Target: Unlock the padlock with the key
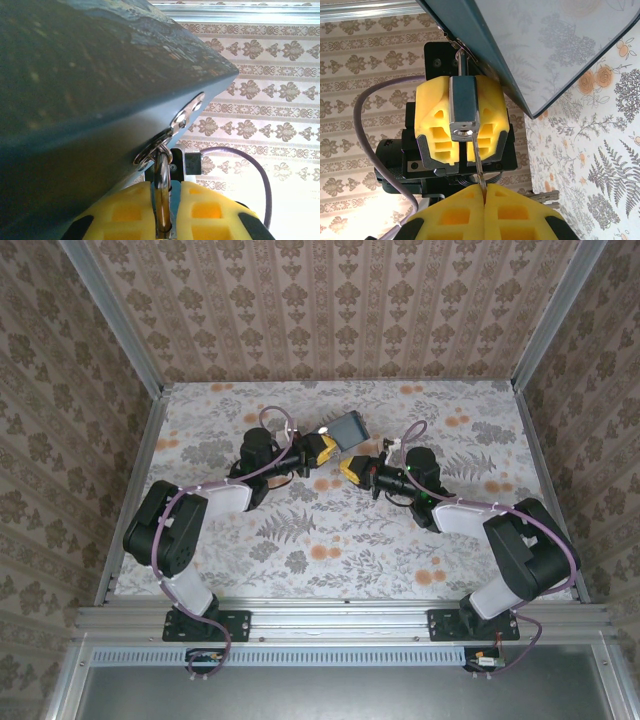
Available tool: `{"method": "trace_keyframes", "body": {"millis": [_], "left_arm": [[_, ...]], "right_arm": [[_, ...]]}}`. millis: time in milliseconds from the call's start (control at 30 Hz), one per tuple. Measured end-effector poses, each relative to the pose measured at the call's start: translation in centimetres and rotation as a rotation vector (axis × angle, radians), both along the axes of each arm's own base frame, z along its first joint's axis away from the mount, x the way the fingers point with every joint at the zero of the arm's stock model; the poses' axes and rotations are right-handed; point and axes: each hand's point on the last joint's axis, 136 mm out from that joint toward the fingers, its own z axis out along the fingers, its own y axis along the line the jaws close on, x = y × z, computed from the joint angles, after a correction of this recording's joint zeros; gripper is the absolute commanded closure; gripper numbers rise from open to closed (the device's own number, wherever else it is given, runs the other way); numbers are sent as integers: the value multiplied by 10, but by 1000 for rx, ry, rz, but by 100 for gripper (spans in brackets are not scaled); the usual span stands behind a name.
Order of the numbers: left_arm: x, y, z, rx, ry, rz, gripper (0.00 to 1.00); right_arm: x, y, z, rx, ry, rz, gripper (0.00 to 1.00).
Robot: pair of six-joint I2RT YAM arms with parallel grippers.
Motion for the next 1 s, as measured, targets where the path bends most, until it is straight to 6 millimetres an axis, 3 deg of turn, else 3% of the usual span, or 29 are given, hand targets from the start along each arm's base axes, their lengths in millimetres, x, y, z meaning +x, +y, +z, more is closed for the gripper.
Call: {"method": "trace_keyframes", "body": {"millis": [1000], "left_arm": [[-2, -1, -2, -18, -12, -13, 100]], "right_arm": [[-4, 5, 0, -3, -6, 20, 100]]}}
